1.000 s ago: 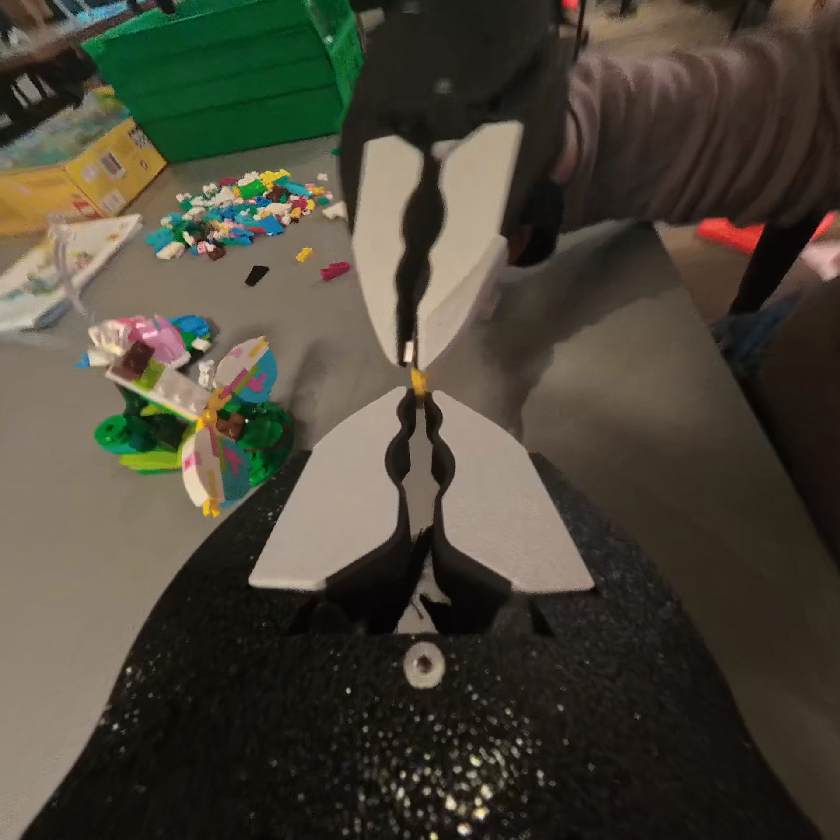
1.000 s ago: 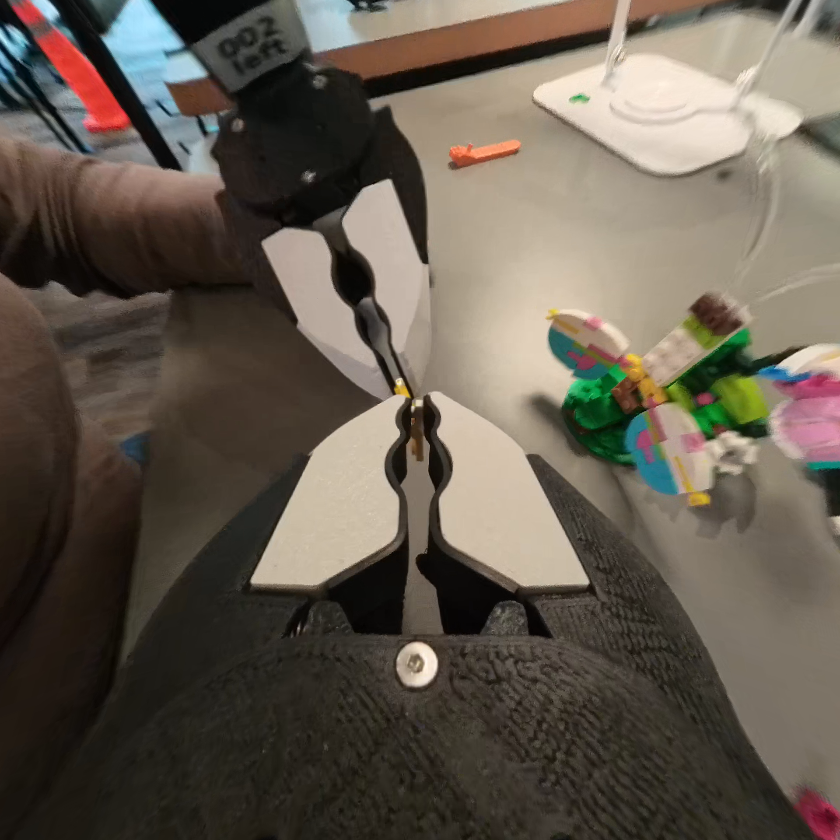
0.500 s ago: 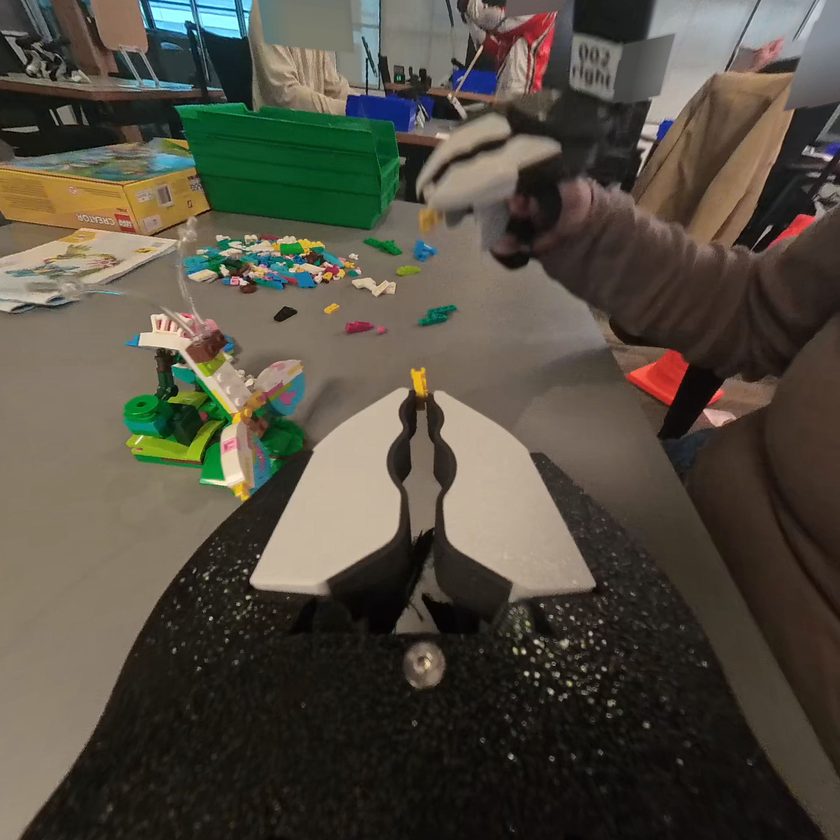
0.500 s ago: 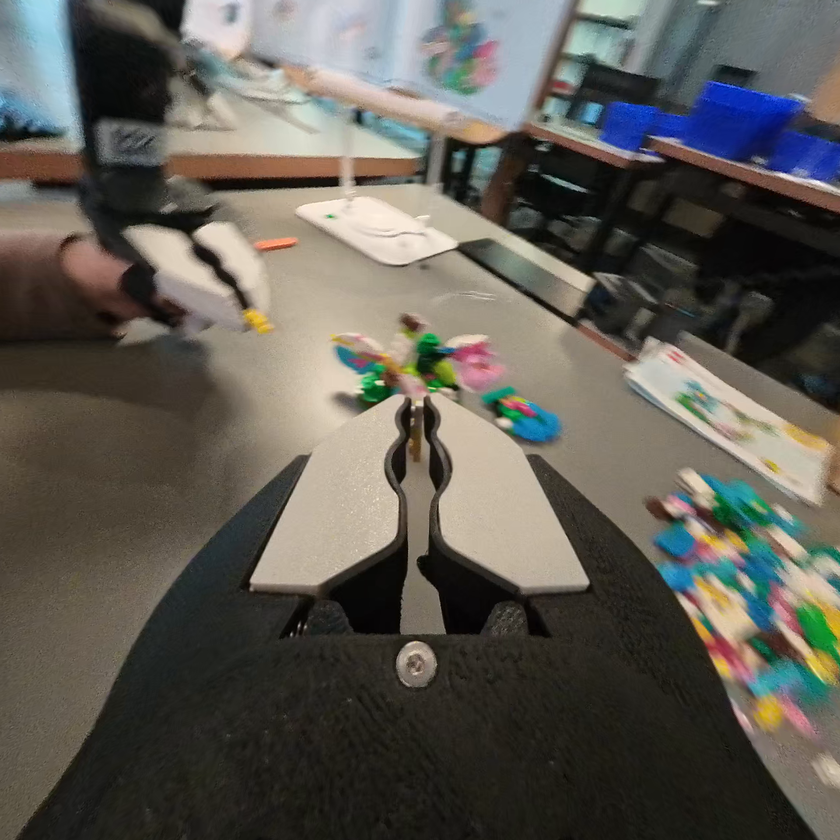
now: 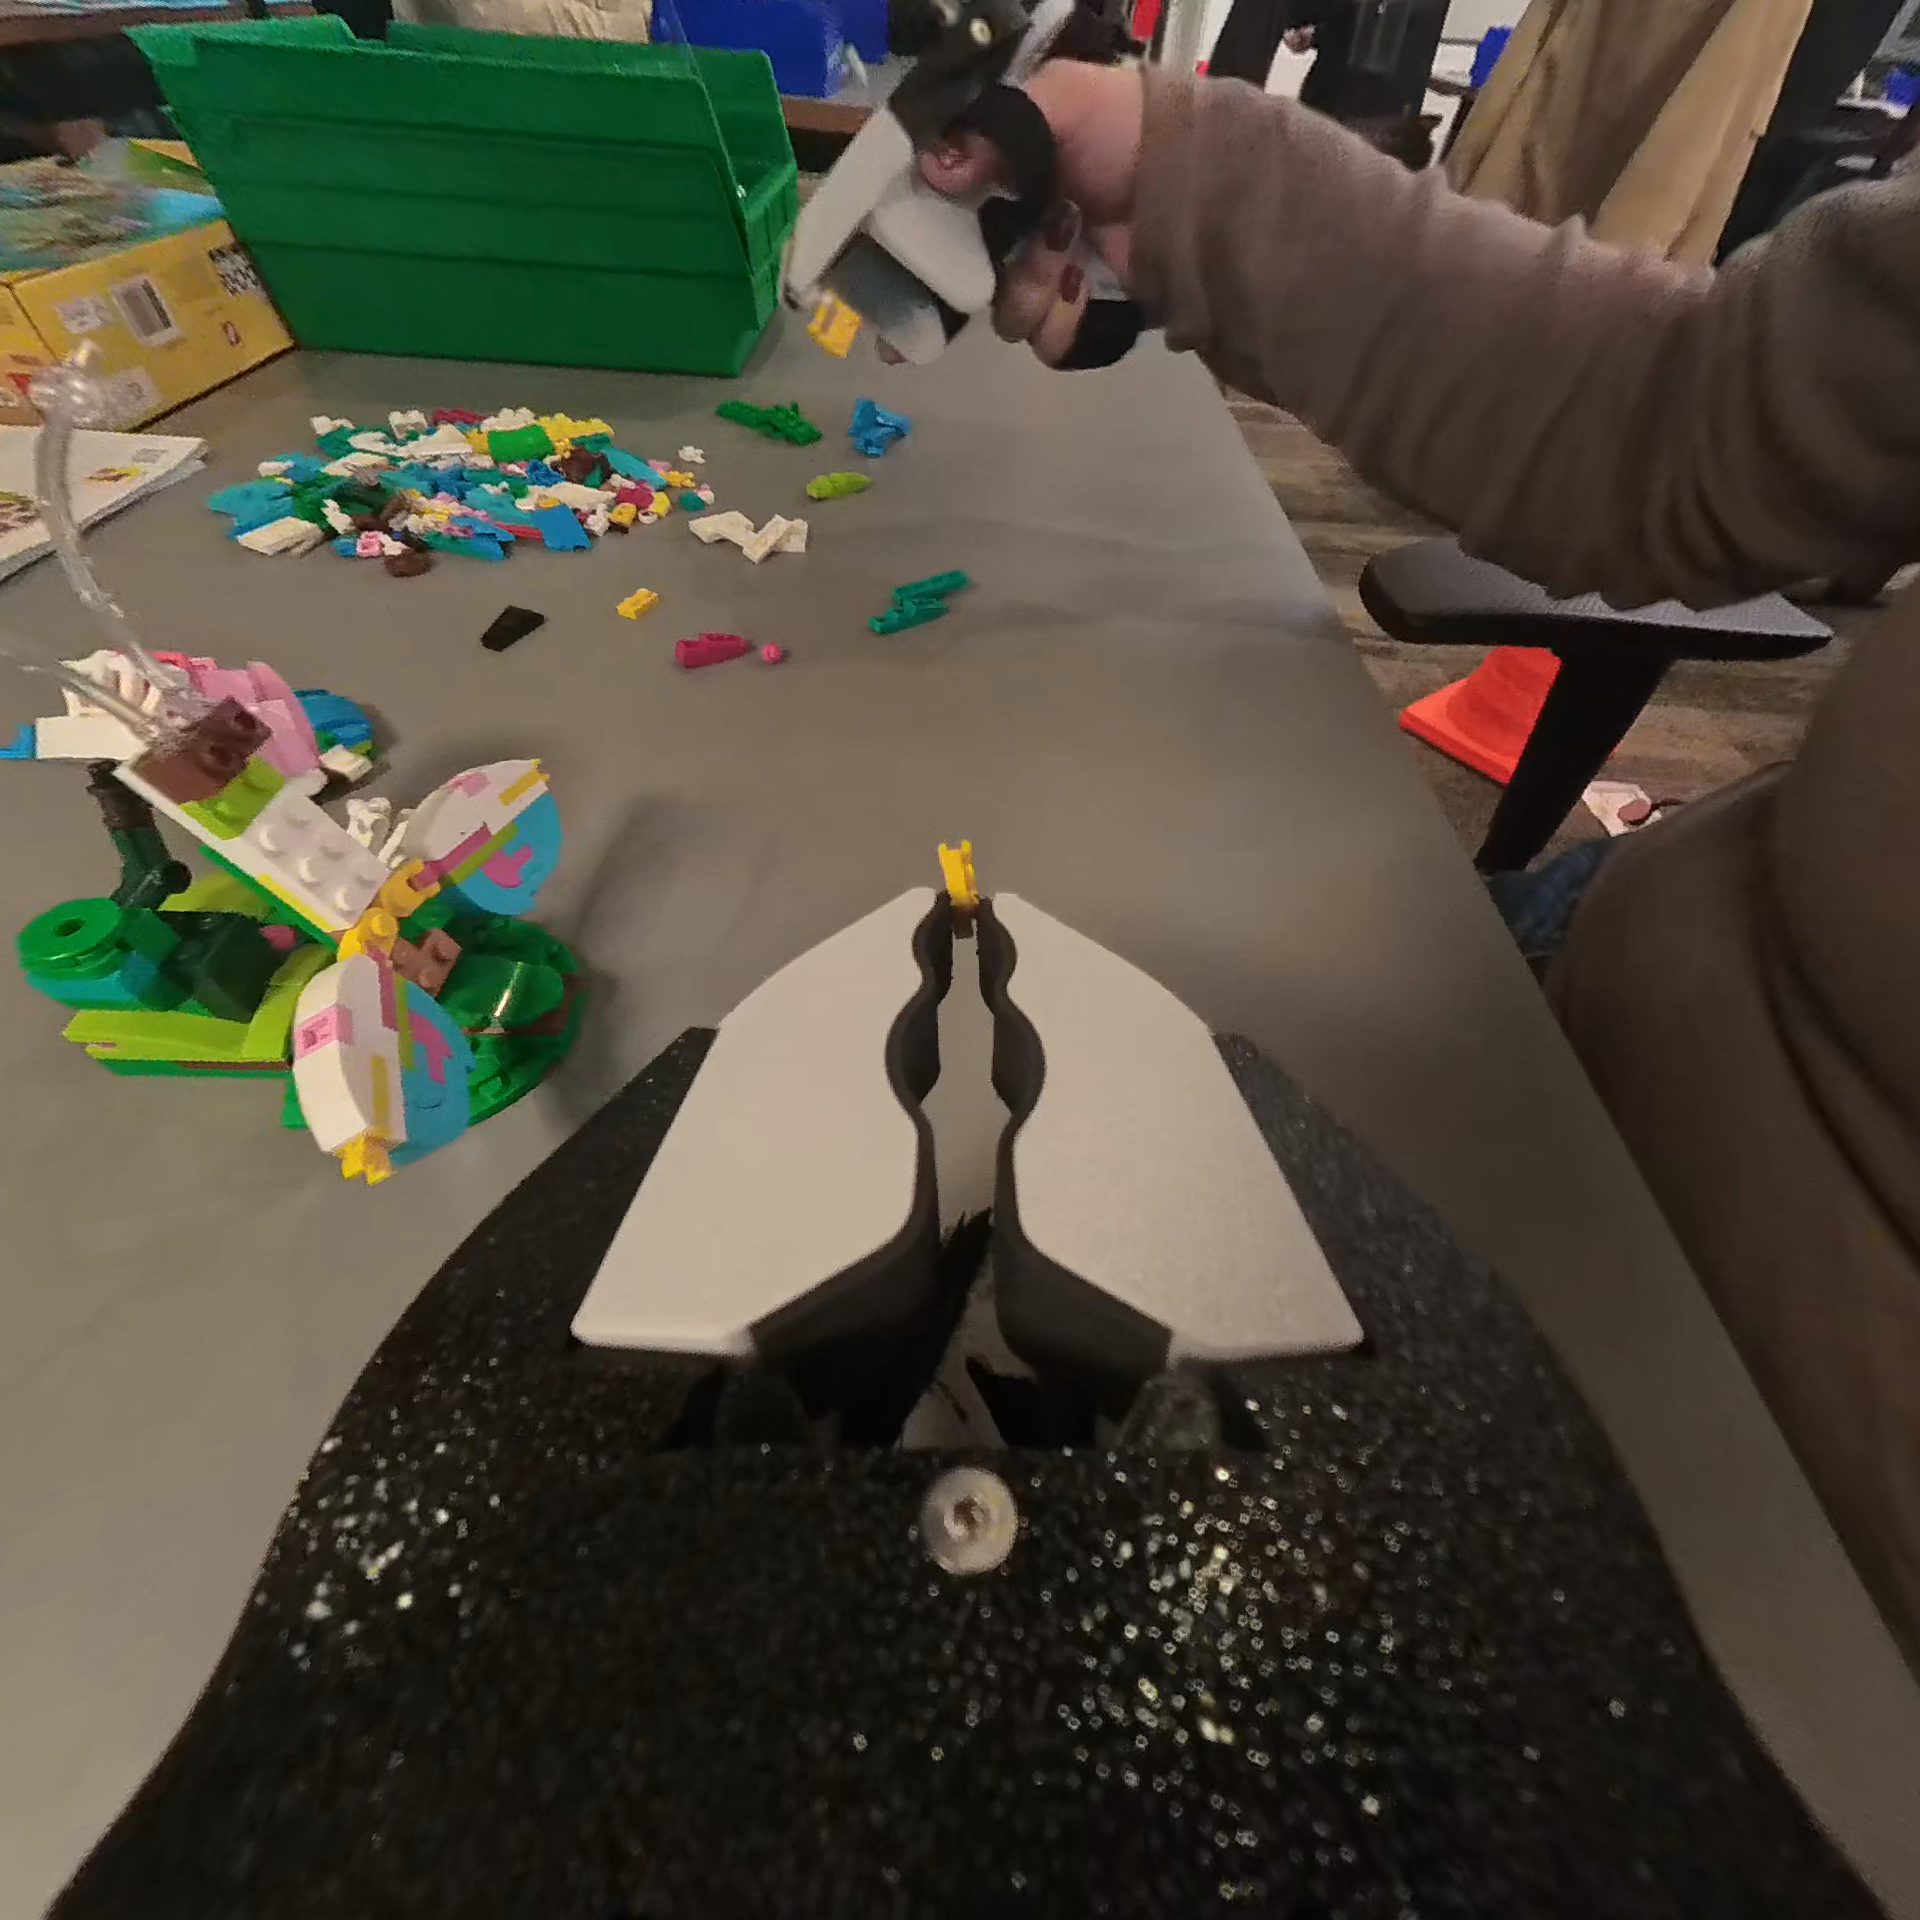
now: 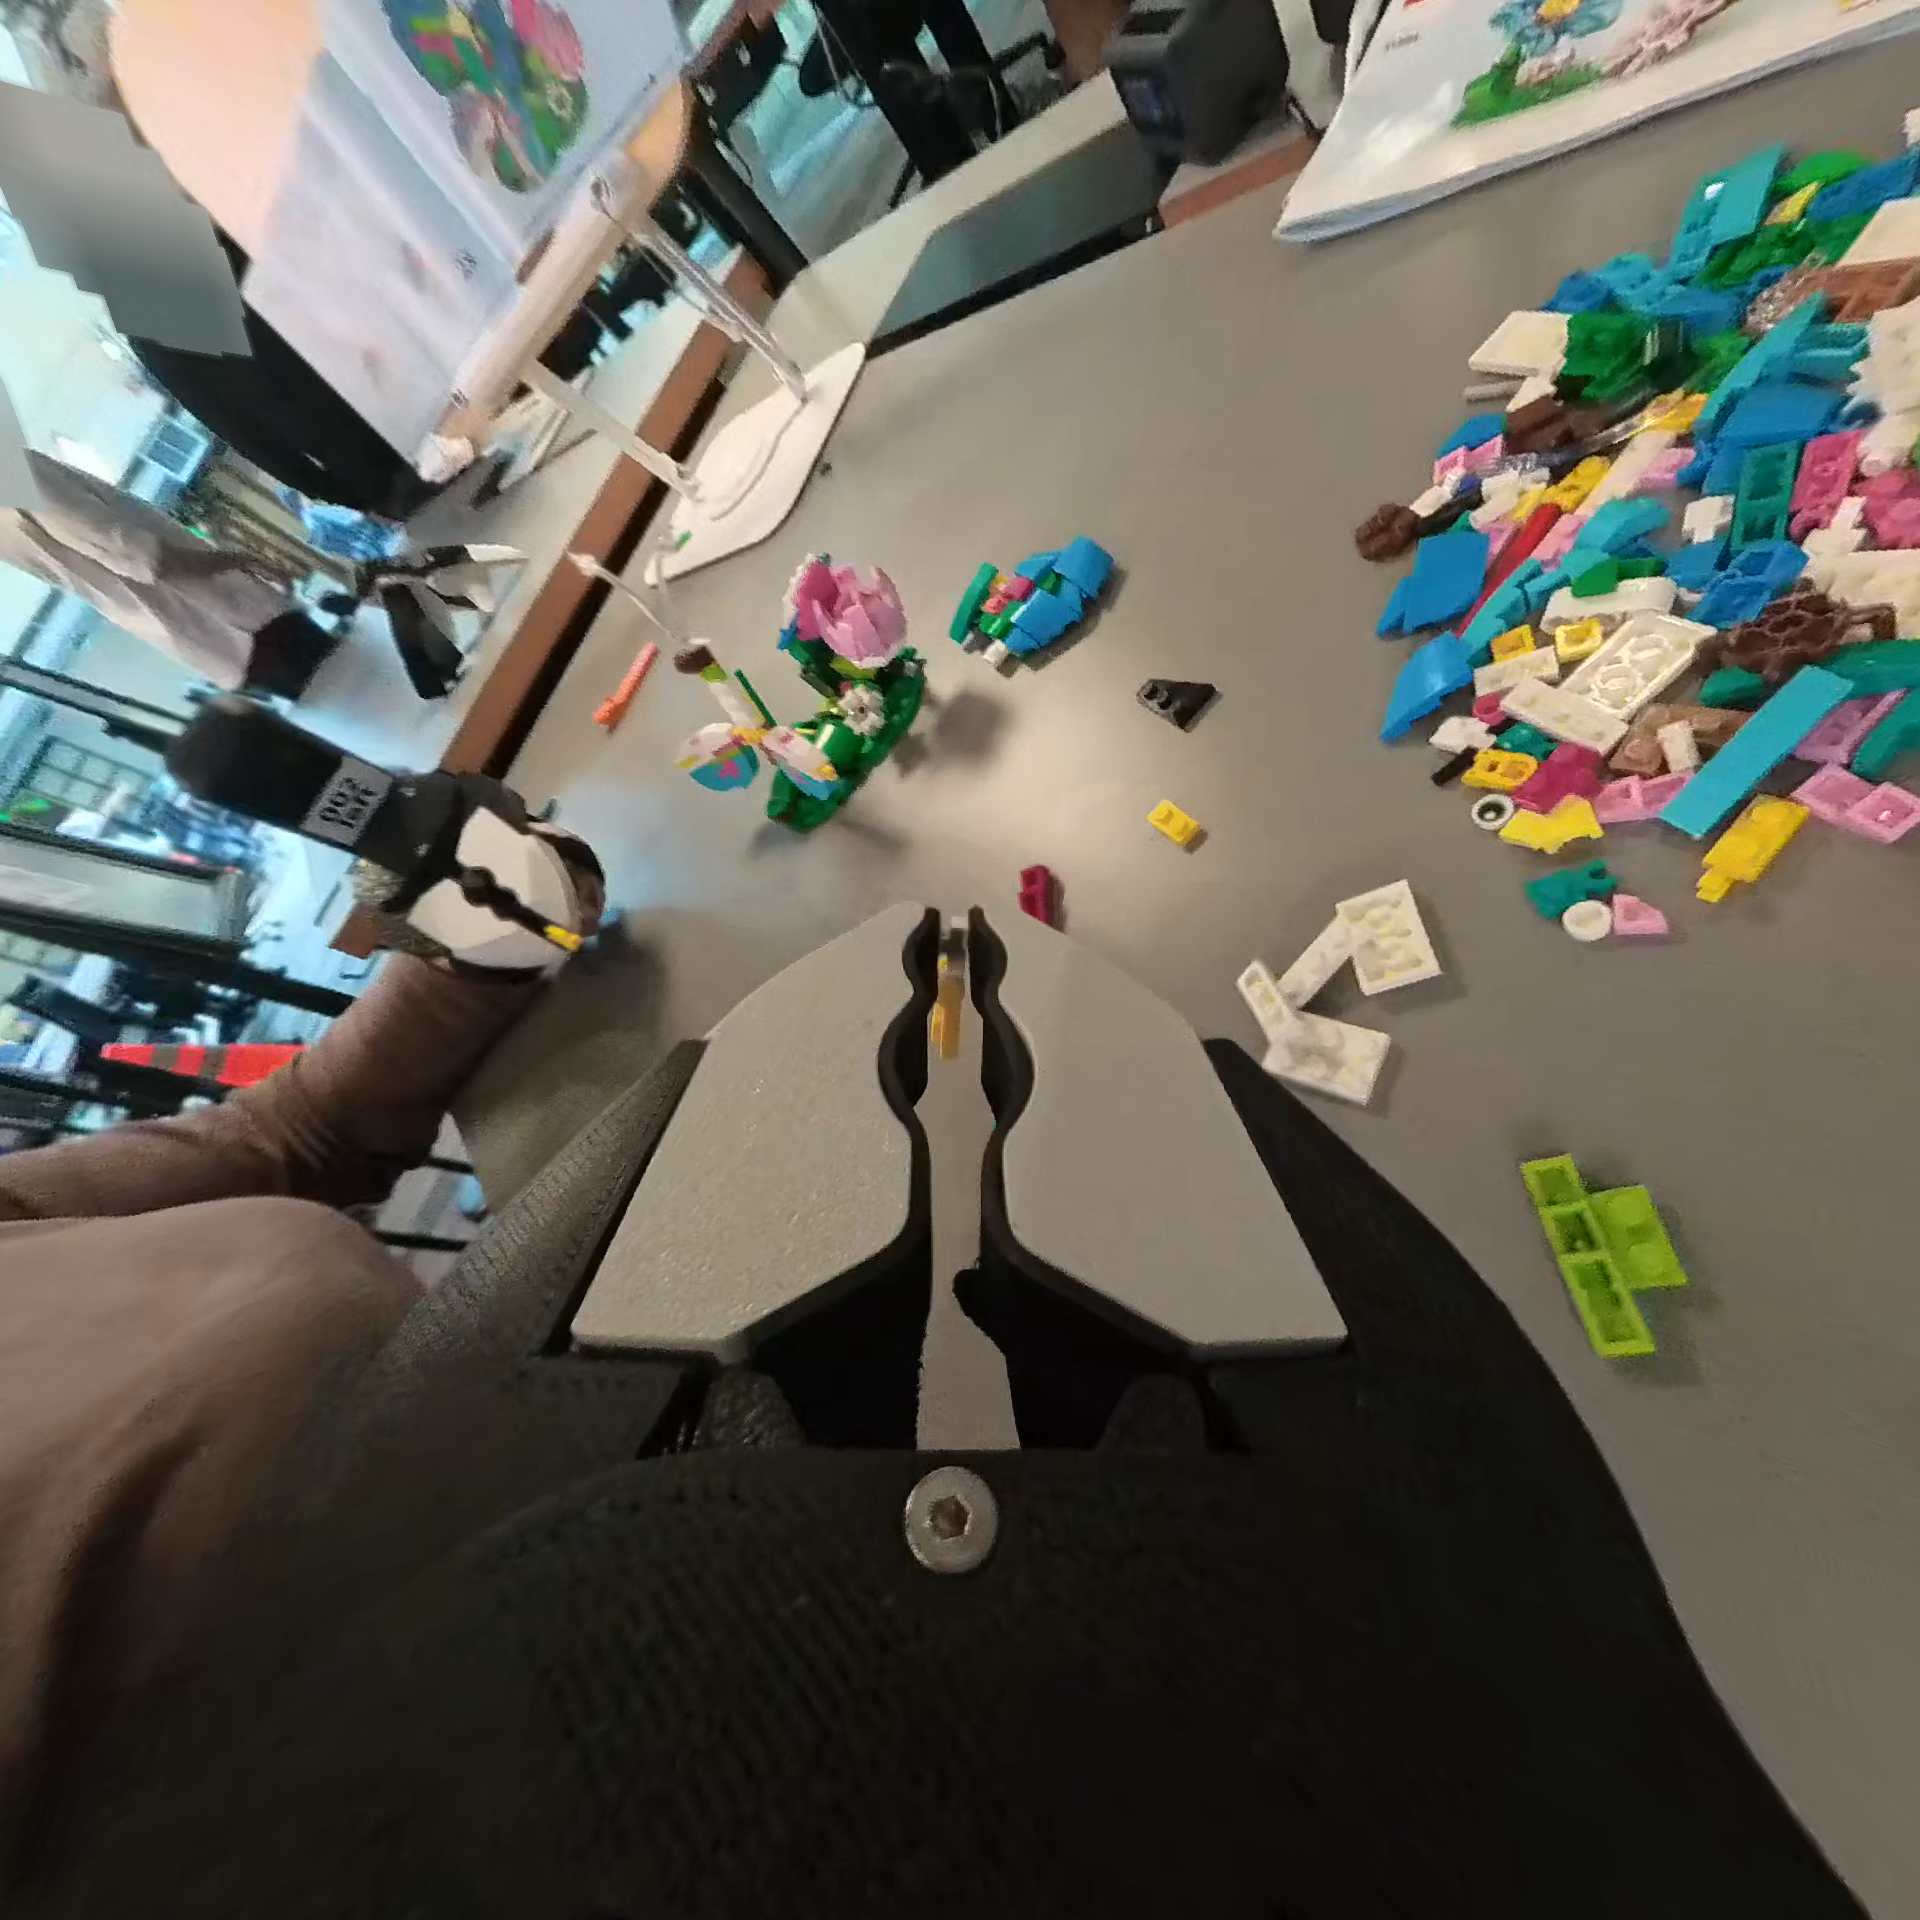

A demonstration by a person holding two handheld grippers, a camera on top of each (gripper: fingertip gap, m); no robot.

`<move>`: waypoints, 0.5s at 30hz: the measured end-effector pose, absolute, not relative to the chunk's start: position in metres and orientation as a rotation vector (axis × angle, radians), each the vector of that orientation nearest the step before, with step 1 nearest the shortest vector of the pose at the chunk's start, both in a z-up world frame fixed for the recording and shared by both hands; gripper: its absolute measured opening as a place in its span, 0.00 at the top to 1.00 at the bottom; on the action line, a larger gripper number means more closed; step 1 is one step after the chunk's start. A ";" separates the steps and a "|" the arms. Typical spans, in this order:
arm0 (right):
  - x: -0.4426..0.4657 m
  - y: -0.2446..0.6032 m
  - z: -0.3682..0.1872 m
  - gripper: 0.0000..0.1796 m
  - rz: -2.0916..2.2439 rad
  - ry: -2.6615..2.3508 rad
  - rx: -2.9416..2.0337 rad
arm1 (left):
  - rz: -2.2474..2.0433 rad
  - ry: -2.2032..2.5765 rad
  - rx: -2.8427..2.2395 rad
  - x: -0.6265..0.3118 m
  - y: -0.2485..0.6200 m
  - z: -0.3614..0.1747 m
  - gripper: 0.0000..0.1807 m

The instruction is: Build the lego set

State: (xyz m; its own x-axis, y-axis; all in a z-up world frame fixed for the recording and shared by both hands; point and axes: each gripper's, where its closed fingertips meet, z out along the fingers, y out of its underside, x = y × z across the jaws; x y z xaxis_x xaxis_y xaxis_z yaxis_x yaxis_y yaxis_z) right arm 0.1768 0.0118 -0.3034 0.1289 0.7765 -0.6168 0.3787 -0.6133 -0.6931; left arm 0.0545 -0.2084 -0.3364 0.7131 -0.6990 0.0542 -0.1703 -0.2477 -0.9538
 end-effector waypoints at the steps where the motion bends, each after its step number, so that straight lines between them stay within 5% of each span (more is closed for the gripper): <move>1: 0.174 0.015 -0.306 0.98 1.462 -1.126 -2.051 | -0.578 0.695 -1.789 0.055 -0.209 -0.338 0.98; 15: 0.083 -0.125 -0.303 0.98 1.607 -1.569 -1.647 | -0.241 0.769 -2.090 0.038 -0.202 -0.382 0.90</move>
State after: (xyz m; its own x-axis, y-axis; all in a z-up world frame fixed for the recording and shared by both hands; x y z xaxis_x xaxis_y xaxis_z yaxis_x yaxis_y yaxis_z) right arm 0.0825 -0.1252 -0.3028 -0.2596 0.8466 -0.4645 0.4440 -0.3225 -0.8360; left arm 0.0380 -0.2024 -0.3818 0.7903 -0.6034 -0.1064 -0.4347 -0.4298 -0.7914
